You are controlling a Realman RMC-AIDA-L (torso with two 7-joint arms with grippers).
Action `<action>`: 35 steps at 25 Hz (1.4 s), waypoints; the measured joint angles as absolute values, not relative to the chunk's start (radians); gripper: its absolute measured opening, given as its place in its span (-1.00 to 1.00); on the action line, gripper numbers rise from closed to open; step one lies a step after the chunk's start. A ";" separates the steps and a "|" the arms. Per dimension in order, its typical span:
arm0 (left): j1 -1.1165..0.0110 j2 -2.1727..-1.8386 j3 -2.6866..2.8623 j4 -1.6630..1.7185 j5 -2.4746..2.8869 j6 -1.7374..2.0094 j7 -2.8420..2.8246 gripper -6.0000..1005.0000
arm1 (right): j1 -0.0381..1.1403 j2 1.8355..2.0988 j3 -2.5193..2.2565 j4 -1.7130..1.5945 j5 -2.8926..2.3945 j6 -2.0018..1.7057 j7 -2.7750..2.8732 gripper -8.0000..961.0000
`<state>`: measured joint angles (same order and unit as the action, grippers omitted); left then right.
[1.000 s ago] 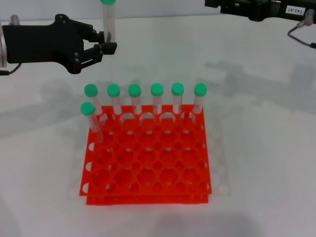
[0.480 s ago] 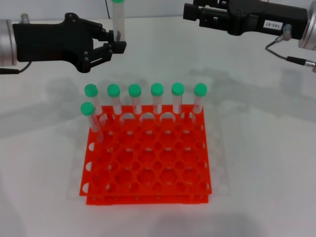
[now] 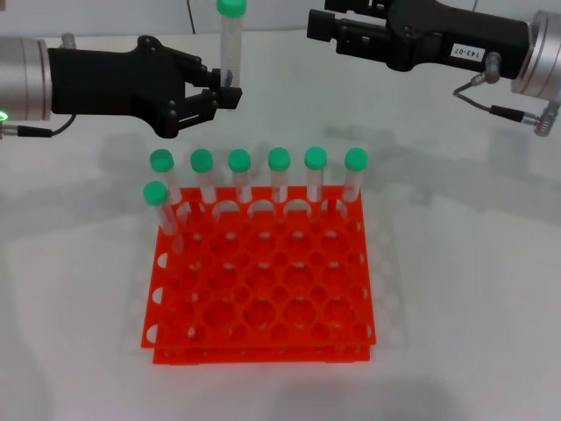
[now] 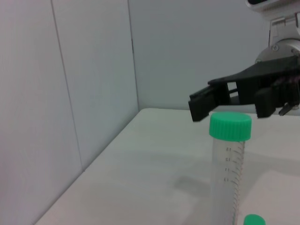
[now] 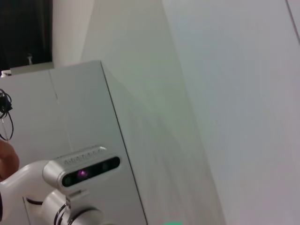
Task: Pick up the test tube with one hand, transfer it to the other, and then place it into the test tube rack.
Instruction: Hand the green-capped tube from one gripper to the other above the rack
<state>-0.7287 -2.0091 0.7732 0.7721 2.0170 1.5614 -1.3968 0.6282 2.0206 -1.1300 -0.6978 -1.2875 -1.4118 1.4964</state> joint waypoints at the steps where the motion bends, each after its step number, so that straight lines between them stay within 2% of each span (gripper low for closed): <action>1: -0.729 -2.011 0.773 0.772 2.018 1.561 -1.397 -0.61 | 0.628 2.021 -1.130 -0.698 -1.283 -1.411 1.492 0.30; 35: -0.748 -2.036 0.837 0.759 2.011 1.474 -1.412 -0.61 | 0.665 2.028 -1.378 -0.709 -1.109 -1.225 1.431 0.23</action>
